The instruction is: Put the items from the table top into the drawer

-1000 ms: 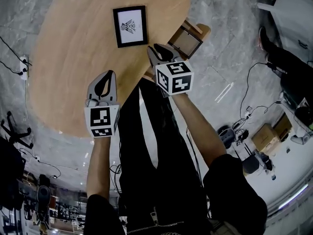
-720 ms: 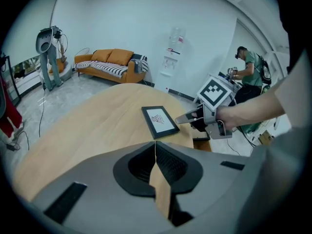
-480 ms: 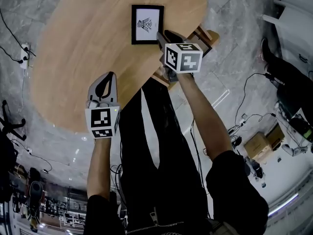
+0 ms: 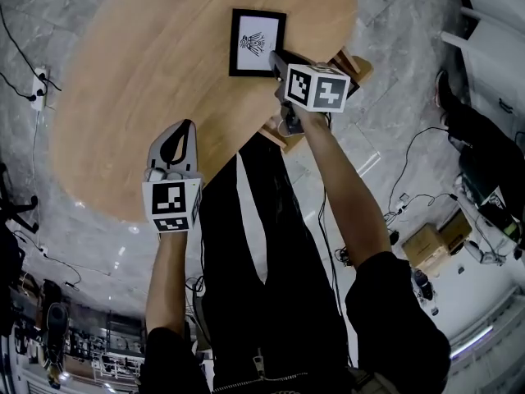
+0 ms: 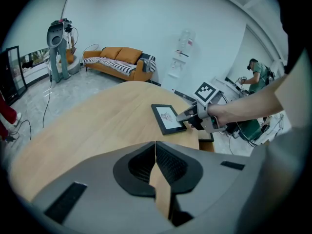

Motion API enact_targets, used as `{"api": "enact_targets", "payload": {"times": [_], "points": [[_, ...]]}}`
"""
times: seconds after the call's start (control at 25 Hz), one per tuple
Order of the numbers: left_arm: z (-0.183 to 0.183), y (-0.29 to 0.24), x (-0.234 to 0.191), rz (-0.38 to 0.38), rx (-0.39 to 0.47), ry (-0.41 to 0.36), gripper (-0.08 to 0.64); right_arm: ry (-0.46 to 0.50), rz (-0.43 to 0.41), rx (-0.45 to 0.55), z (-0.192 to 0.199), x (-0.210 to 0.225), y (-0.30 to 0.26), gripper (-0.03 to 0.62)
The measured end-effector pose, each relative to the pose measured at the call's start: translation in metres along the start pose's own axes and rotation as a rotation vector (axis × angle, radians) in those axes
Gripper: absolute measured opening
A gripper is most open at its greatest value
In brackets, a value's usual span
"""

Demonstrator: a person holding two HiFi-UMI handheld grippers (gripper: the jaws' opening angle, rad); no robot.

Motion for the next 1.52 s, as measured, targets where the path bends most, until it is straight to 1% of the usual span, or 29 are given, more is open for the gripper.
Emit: {"api": "enact_targets", "payload": {"times": [0.08,0.2,0.44,0.64,0.72,0.88,1.16,1.52], "points": [[-0.002,0.0,0.005,0.005,0.0,0.001,0.015,-0.031,-0.015,-0.002,0.001,0.005,0.005,0.085],[-0.007,0.001,0.02,0.01,0.02,-0.01,0.015,-0.053,-0.021,0.013,0.004,0.015,0.018,0.08],[-0.007,-0.003,0.018,0.012,0.011,-0.013,0.015,-0.029,-0.028,0.039,0.007,0.01,0.018,0.077],[-0.008,-0.004,0.012,0.015,-0.006,-0.015,0.014,-0.04,-0.046,0.063,0.005,0.002,0.021,0.075],[-0.009,-0.006,0.016,0.02,-0.006,-0.022,0.015,-0.047,-0.052,0.075,0.005,0.004,0.026,0.075],[-0.014,-0.011,0.026,0.034,0.004,-0.048,0.015,-0.071,-0.06,0.101,0.006,0.014,0.039,0.075],[-0.02,-0.014,0.022,0.063,-0.006,-0.088,0.015,-0.114,-0.04,0.131,0.011,0.021,0.05,0.075],[-0.03,-0.025,0.055,0.114,-0.02,-0.18,0.014,-0.217,-0.003,0.187,0.042,0.063,0.084,0.075]]}}
Point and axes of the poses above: the fingertips, and each gripper's own axes: y backward along the fingers, x to its right, z out of its underside, the point moved 5 cm from there along y, backward along the fingers, and after that the axes turned 2 degrees about -x, right-handed, at the moved point
